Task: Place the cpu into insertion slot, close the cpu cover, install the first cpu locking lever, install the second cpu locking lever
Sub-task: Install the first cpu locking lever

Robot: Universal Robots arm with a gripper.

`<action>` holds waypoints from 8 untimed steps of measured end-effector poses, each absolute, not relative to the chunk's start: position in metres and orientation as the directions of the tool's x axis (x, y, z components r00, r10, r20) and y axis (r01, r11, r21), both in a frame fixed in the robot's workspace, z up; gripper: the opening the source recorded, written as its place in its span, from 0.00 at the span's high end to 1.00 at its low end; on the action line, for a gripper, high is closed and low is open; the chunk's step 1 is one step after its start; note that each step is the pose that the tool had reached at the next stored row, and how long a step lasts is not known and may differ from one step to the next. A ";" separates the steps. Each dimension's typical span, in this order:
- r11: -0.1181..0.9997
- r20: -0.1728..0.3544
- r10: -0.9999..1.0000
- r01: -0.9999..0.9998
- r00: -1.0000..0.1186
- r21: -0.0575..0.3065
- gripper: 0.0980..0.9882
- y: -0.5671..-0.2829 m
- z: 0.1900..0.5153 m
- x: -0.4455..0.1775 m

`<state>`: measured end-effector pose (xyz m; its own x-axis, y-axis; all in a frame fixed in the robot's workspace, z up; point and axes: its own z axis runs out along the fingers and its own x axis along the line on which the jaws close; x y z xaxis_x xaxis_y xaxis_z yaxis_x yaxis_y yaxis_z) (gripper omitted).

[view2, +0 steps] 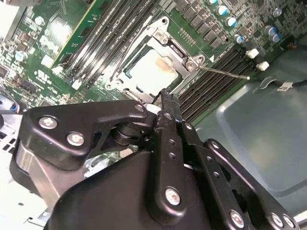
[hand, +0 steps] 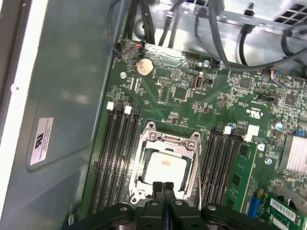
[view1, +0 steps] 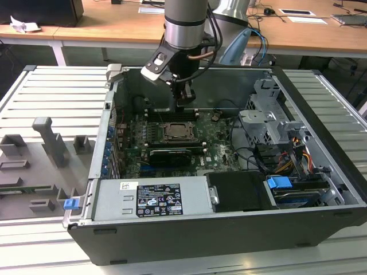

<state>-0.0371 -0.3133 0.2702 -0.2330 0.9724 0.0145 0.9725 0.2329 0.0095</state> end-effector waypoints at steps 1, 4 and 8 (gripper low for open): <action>0.246 0.014 0.969 0.969 -0.246 0.010 0.99 -0.313 0.270 -0.037; 0.279 0.014 0.960 0.960 -0.279 0.010 0.99 -0.313 0.270 -0.037; 0.319 0.014 0.948 0.948 -0.319 0.010 0.99 -0.313 0.270 -0.037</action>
